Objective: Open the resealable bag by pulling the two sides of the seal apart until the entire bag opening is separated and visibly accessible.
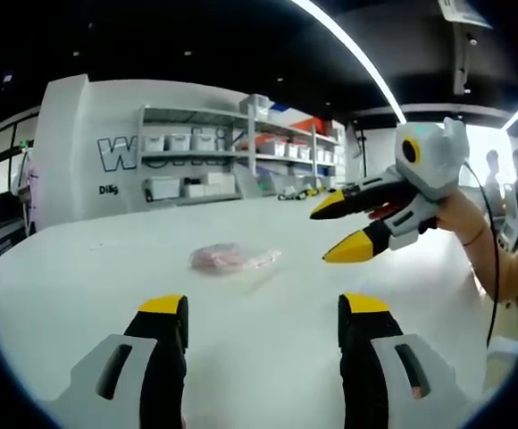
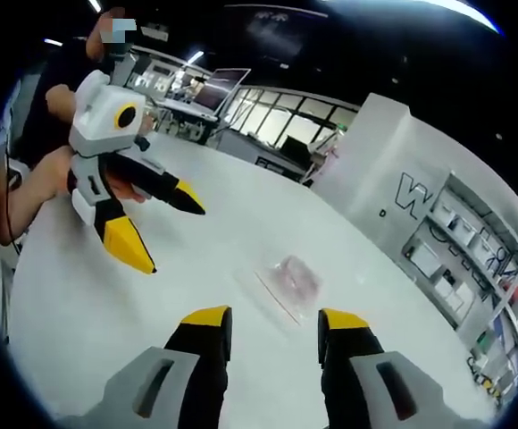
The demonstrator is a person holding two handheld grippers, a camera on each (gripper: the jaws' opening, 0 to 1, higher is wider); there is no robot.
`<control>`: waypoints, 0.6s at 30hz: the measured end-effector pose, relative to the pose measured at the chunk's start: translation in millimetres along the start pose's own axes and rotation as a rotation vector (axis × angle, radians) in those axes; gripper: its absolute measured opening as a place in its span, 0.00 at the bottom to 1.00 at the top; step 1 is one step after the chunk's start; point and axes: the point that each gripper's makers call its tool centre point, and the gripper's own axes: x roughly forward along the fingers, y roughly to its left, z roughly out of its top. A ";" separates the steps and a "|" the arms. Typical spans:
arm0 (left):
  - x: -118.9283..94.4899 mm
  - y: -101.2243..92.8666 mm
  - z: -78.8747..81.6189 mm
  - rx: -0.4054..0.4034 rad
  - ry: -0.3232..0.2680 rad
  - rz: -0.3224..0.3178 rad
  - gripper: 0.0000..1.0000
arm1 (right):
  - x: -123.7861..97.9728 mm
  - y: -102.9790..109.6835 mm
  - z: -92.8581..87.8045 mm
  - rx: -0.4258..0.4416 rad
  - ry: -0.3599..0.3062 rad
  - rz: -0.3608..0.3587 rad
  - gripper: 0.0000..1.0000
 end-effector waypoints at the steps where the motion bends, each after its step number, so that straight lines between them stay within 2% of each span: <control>1: -0.2 -0.1 -0.4 0.000 0.001 0.000 0.68 | 0.1 0.0 0.3 -0.001 -0.001 0.000 0.36; 18: -1.0 -0.8 -0.9 0.004 -0.002 0.000 0.67 | 4.9 -3.8 -5.3 -0.039 0.029 0.004 0.34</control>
